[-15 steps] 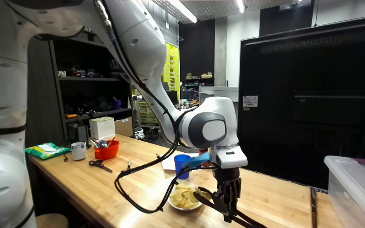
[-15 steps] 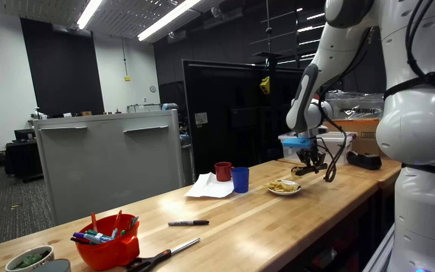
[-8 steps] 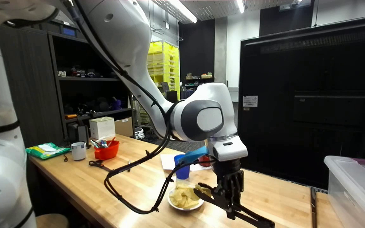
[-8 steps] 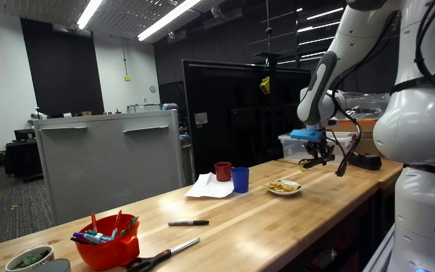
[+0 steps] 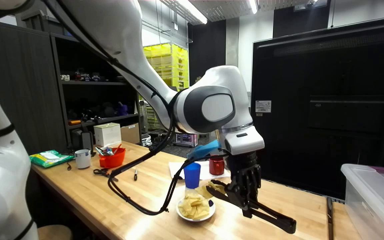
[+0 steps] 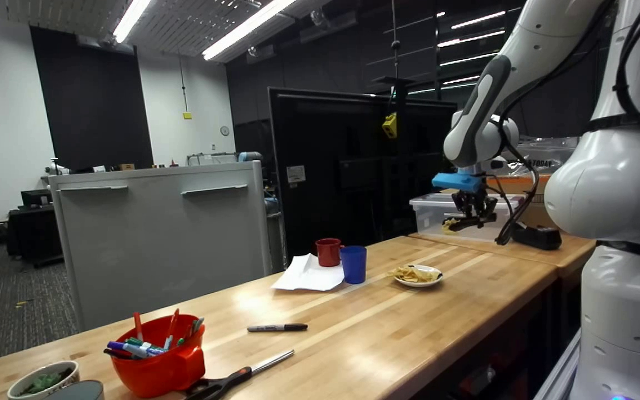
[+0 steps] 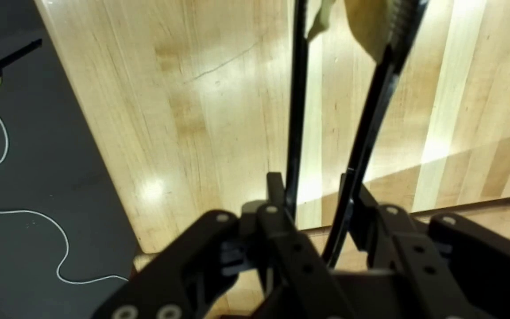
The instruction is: Use the black tongs to get some chips from the white plate
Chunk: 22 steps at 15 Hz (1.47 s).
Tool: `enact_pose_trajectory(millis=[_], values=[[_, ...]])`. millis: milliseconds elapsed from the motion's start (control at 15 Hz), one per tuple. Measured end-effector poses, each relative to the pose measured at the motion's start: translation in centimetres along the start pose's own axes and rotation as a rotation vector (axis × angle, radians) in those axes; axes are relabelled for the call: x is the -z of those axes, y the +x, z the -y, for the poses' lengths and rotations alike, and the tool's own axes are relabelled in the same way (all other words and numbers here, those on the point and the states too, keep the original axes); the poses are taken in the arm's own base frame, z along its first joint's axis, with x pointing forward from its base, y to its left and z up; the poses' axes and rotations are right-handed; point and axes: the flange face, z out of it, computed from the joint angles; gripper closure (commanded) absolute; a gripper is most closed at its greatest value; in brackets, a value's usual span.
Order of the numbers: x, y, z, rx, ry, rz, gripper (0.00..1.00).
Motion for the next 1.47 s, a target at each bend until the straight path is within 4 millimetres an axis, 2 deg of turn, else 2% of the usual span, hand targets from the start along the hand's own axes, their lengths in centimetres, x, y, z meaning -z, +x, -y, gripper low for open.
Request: enact_pose_trajectory(millis=[267,533,1467], values=[[2.2,0.2,0.7,0.005,0.007,0.028,0.9],[3.3,-0.2,1.7,0.014,-0.003,0.041,0.9],[3.6,-0.2,2.0,0.033,-0.011,0.049,0.9]])
